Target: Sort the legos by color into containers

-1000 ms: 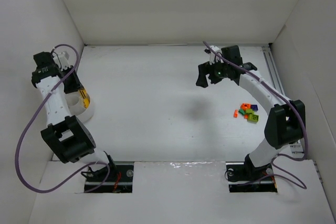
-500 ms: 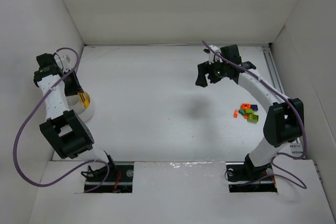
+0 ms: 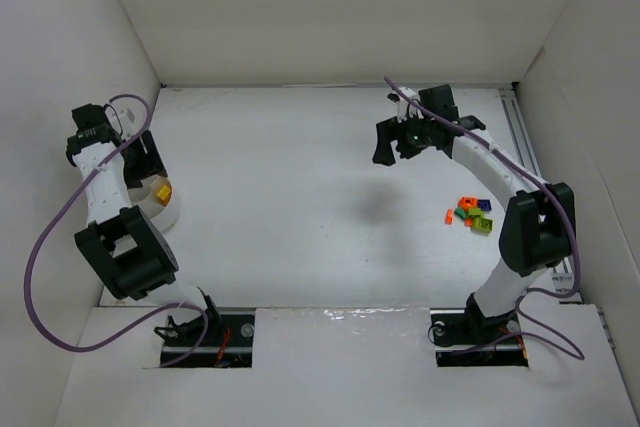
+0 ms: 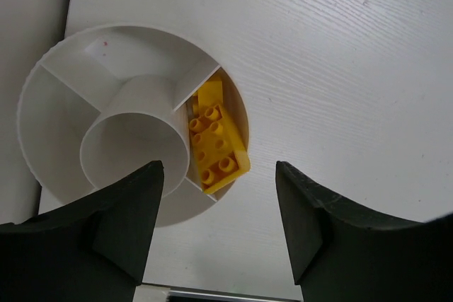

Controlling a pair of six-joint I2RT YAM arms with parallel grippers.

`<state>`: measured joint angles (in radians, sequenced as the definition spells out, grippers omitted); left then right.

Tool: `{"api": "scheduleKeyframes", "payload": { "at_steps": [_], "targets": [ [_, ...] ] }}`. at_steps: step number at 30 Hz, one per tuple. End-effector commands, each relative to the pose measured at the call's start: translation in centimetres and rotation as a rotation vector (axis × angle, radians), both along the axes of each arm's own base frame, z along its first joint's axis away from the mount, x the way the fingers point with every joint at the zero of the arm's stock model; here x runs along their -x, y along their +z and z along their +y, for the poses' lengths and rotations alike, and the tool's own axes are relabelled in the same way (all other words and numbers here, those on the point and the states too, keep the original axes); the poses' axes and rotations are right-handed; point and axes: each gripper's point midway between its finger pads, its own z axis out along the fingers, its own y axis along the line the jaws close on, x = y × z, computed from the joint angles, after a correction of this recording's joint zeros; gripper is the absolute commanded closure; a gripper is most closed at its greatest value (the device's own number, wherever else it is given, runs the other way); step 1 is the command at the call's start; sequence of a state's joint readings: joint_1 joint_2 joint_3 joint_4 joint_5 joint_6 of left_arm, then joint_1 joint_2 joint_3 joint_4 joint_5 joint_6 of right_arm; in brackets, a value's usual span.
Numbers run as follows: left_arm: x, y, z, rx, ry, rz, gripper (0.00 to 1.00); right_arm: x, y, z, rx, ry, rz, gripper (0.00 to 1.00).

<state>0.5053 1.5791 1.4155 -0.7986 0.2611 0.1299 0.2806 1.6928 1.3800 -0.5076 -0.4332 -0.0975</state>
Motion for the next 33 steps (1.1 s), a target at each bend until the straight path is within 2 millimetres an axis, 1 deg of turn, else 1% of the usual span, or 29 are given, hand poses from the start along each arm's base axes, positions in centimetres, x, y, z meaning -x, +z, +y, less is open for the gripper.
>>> {"api": "scheduleKeyframes", "payload": {
  "at_steps": [1, 2, 3, 4, 5, 6, 7, 8, 10, 11, 12, 13, 15, 16, 17, 18, 19, 20, 22, 23, 24, 25, 26, 27, 28, 30, 31, 32, 33],
  "targets": [
    [-0.5, 1.5, -0.1, -0.009, -0.013, -0.047, 0.39, -1.4, 2.4, 0.0, -0.016, -0.005, -0.069, 0.11],
    [-0.6, 3.0, -0.3, -0.020, -0.020, -0.090, 0.37, -1.4, 3.1, 0.1, -0.029, -0.012, -0.086, 0.11],
    [-0.7, 3.7, -0.4, -0.027, -0.035, -0.119, 0.36, -1.8, 3.5, 0.2, -0.042, -0.022, -0.097, 0.11],
    [-1.4, 5.3, -0.6, -0.035, -0.050, -0.179, 0.33, -2.0, 4.3, 0.1, -0.043, -0.031, -0.129, 0.11],
    [-1.6, 6.6, -0.7, -0.048, -0.057, -0.219, 0.27, -2.1, 4.6, 0.0, -0.051, -0.049, -0.135, 0.11],
    [-1.8, 8.7, -0.8, -0.078, -0.066, -0.287, 0.14, -1.9, 5.6, 0.1, -0.076, -0.065, -0.151, 0.10],
    [-2.1, 10.2, -1.0, -0.095, -0.088, -0.335, 0.07, -2.6, 6.8, 0.1, -0.092, -0.085, -0.198, 0.10],
    [-2.3, 12.0, -0.8, -0.125, -0.091, -0.384, 0.00, -2.8, 7.3, -0.1, -0.099, -0.110, -0.217, 0.10],
    [-2.4, 15.1, -1.3, -0.161, -0.111, -0.479, 0.00, -2.8, 9.1, -0.5, -0.130, -0.160, -0.262, 0.10],
    [-2.5, 16.2, -1.9, -0.172, -0.129, -0.505, 0.00, -3.7, 10.7, -1.3, -0.140, -0.208, -0.322, 0.10],
    [-2.7, 17.2, -2.2, -0.194, -0.150, -0.535, 0.00, -3.6, 11.1, -1.5, -0.145, -0.227, -0.340, 0.10],
    [-2.7, 17.8, -3.7, -0.194, -0.188, -0.555, 0.00, -3.3, 12.2, -1.9, -0.149, -0.240, -0.373, 0.10],
    [-3.0, 19.4, -4.6, -0.237, -0.227, -0.604, 0.00, -3.5, 13.8, -2.7, -0.160, -0.268, -0.438, 0.10],
    [-2.9, 20.4, -5.8, -0.245, -0.257, -0.639, 0.00, -3.1, 14.3, -3.0, -0.161, -0.280, -0.459, 0.08],
    [-3.0, 21.7, -6.2, -0.256, -0.260, -0.685, 0.00, -3.3, 14.6, -3.2, -0.167, -0.298, -0.468, 0.07],
    [-3.0, 21.6, -6.4, -0.250, -0.261, -0.704, 0.00, -3.4, 15.2, -3.4, -0.178, -0.321, -0.481, 0.07],
    [-2.9, 22.2, -6.9, -0.235, -0.255, -0.742, 0.00, -3.6, 15.2, -3.9, -0.175, -0.355, -0.479, 0.09],
    [-2.1, 23.7, -7.3, -0.248, -0.242, -0.807, 0.00, -3.8, 15.2, -4.4, -0.191, -0.398, -0.466, 0.13],
    [-2.3, 24.9, -8.5, -0.244, -0.291, -0.900, 0.00, -3.9, 14.9, -5.5, -0.176, -0.438, -0.442, 0.16],
    [-2.8, 24.5, -8.7, -0.257, -0.323, -0.884, 0.00, -3.6, 14.6, -5.7, -0.179, -0.414, -0.423, 0.13],
    [-3.1, 23.9, -10.2, -0.228, -0.371, -0.850, 0.00, -3.0, 14.5, -6.0, -0.191, -0.393, -0.399, 0.05],
    [-3.4, 24.7, -10.0, -0.266, -0.359, -0.843, 0.00, -2.9, 14.6, -6.4, -0.206, -0.378, -0.392, 0.00],
    [-3.8, 24.4, -10.4, -0.282, -0.379, -0.824, 0.00, -3.0, 14.4, -7.0, -0.209, -0.382, -0.382, 0.00],
    [-4.5, 23.0, -11.5, -0.301, -0.445, -0.783, 0.00, -3.1, 13.7, -7.0, -0.201, -0.384, -0.360, 0.00],
    [-4.8, 23.2, -11.9, -0.323, -0.473, -0.785, 0.00, -2.9, 12.7, -7.3, -0.168, -0.389, -0.323, 0.00],
    [-5.0, 22.2, -13.1, -0.324, -0.524, -0.784, 0.00, -3.8, 11.7, -7.9, -0.132, -0.406, -0.276, 0.00],
    [-5.5, 22.1, -14.3, -0.327, -0.564, -0.810, 0.00, -3.7, 10.8, -8.7, -0.114, -0.424, -0.232, 0.00],
    [-5.8, 21.0, -15.1, -0.344, -0.620, -0.790, 0.00, -4.0, 10.4, -9.6, -0.110, -0.442, -0.209, 0.00],
    [-6.2, 20.4, -15.8, -0.351, -0.639, -0.775, 0.00, -4.4, 10.8, -10.2, -0.098, -0.447, -0.210, 0.00]
  ]
}}
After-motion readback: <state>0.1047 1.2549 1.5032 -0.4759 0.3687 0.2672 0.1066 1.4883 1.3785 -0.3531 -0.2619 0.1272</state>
